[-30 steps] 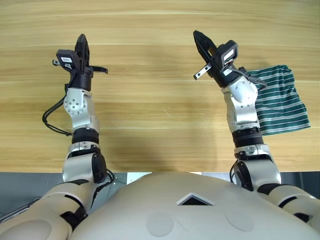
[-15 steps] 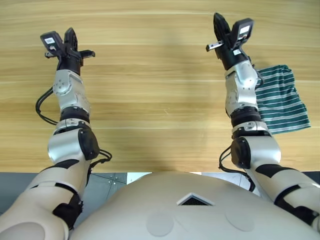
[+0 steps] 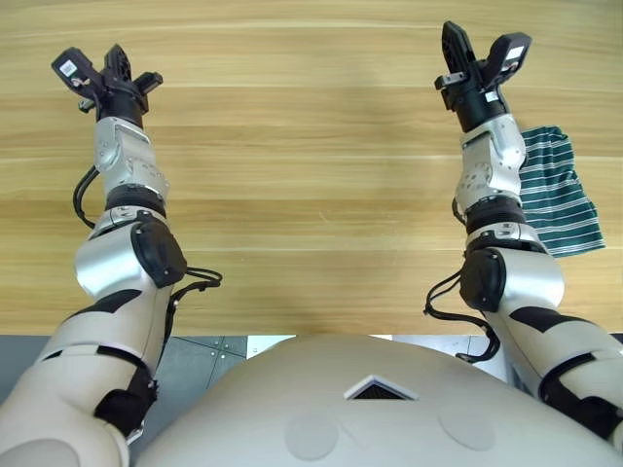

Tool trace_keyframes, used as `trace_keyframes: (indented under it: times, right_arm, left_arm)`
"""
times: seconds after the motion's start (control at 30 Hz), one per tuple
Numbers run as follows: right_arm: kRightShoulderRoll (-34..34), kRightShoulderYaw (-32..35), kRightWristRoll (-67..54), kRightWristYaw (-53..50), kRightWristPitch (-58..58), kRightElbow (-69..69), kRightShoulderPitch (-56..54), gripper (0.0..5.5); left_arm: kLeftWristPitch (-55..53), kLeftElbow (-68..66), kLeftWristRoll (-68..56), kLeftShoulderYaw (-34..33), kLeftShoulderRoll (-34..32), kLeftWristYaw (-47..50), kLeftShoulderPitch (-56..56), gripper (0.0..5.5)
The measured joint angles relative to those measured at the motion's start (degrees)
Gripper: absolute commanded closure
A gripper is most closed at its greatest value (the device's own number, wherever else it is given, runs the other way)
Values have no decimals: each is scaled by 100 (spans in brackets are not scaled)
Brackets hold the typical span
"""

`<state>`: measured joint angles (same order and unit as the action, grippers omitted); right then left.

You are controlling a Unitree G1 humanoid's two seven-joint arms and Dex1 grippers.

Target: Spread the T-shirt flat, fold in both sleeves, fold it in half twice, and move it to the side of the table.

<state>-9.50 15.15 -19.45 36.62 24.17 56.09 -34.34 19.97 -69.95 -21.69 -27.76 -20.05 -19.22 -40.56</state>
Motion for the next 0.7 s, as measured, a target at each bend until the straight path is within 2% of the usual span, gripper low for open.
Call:
trace_keyframes:
  times: [0.7]
  right_arm:
    - [458, 79, -191, 148, 456, -519, 268, 548]
  left_arm:
    - [-163, -49, -120, -297, -235, -254, -71, 550]
